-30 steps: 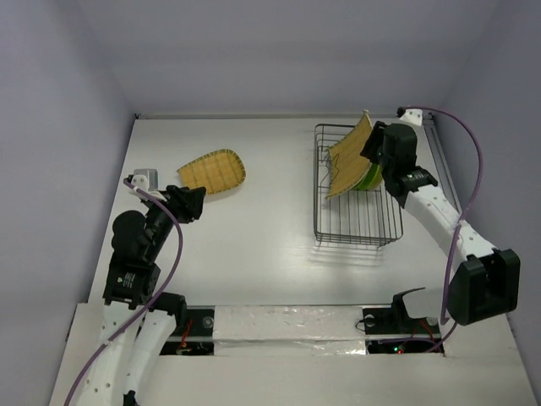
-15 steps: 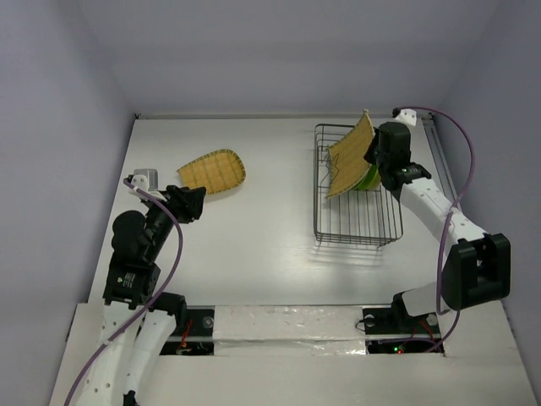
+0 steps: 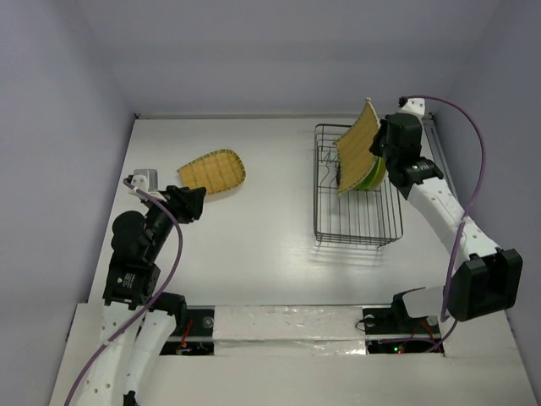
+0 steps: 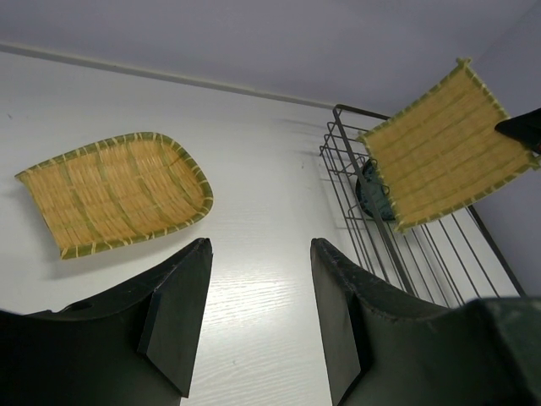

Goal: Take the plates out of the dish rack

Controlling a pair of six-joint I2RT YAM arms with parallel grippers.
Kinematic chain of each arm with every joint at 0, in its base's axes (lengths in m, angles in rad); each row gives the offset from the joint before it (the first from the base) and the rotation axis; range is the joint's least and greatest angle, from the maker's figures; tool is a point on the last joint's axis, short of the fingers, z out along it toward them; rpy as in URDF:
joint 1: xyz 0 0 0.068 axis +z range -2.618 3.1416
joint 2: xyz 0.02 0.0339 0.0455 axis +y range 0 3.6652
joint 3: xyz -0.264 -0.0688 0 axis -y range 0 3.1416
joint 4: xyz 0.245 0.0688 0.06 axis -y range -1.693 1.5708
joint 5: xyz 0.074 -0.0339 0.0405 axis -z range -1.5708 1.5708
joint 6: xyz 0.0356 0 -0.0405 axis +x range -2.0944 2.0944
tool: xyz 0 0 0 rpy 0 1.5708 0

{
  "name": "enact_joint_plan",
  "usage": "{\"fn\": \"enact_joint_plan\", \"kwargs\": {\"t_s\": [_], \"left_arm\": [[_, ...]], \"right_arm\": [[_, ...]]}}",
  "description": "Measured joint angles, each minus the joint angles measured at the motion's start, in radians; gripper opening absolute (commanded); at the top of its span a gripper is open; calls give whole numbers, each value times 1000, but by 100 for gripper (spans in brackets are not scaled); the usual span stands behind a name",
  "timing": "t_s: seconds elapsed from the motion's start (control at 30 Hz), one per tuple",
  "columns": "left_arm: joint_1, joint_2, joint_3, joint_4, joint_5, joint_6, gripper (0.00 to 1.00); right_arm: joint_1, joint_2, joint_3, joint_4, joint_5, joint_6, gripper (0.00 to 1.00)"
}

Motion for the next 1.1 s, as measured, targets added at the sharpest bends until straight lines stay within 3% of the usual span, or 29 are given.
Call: {"fn": "enact_joint_plan", "kwargs": {"t_s": [0.4,0.63,0.77,1.1], "left_arm": [[0,-1,0,6,6,0,47],[8,-1,0,6,8,0,47],[9,-3,0,6,8,0,47],[9,-7,0,6,8,0,47]], "right_arm": [[-1,-182,52,0,-8,-40,0],[7,-235,52,90,-254,66,0],[117,-138,78,185,-327,132,0],[291,298,174,477,-513,459,0]]}}
